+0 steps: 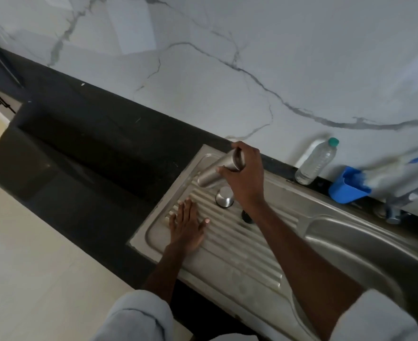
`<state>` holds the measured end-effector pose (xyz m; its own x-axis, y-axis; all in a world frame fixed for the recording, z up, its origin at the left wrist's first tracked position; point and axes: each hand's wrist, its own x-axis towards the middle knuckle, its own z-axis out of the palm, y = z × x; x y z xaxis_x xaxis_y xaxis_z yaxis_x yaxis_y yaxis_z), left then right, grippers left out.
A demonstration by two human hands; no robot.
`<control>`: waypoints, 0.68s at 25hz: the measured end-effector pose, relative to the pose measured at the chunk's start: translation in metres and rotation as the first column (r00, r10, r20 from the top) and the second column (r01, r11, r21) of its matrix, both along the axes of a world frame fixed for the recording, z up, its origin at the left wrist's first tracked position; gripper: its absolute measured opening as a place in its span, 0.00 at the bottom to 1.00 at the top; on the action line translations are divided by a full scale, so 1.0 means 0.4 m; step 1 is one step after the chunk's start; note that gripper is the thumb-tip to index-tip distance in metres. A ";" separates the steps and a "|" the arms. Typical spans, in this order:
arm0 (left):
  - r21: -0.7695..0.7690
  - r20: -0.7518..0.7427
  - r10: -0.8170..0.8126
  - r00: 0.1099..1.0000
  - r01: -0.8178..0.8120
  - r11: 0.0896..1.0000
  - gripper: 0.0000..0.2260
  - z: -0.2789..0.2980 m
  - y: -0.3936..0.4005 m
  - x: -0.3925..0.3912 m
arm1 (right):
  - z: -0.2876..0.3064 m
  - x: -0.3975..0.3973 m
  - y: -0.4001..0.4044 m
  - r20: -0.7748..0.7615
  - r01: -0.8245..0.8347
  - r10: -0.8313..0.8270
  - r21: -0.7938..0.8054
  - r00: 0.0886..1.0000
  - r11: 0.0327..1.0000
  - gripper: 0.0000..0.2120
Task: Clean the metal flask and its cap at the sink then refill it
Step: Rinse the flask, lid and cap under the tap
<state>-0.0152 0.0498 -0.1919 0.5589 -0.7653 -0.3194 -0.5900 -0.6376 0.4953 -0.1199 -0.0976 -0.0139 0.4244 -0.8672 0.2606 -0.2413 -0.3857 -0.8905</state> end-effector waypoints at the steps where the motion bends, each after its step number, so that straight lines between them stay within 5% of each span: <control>1: -0.034 -0.023 0.021 1.000 -0.022 0.999 0.35 0.005 0.001 0.001 | 0.011 -0.050 0.009 0.081 0.059 -0.064 0.055 0.995 0.997 0.30; 5: -0.419 -0.166 0.228 0.960 -0.278 0.865 0.26 0.084 0.007 -0.094 | 0.035 -0.265 0.027 0.296 0.157 -0.240 0.280 0.925 0.947 0.28; 7: -0.562 -0.385 0.147 0.911 -0.358 0.746 0.17 0.179 0.001 -0.217 | 0.025 -0.375 0.025 0.375 0.133 -0.306 0.422 0.875 0.897 0.26; 10: -0.551 -0.670 -0.101 0.735 -0.402 0.731 0.16 0.268 -0.061 -0.393 | -0.003 -0.553 0.019 0.440 0.072 -0.464 0.661 0.769 0.747 0.23; 14: -0.306 -0.934 -0.104 0.341 -0.616 0.726 0.23 0.282 -0.186 -0.536 | -0.067 -0.747 0.044 0.360 0.067 -0.610 0.823 0.706 0.564 0.21; 17: -0.271 -0.933 -0.069 0.353 -0.564 0.780 0.11 0.287 -0.246 -0.622 | -0.119 -0.859 0.058 0.184 0.198 -0.654 0.863 0.733 0.465 0.19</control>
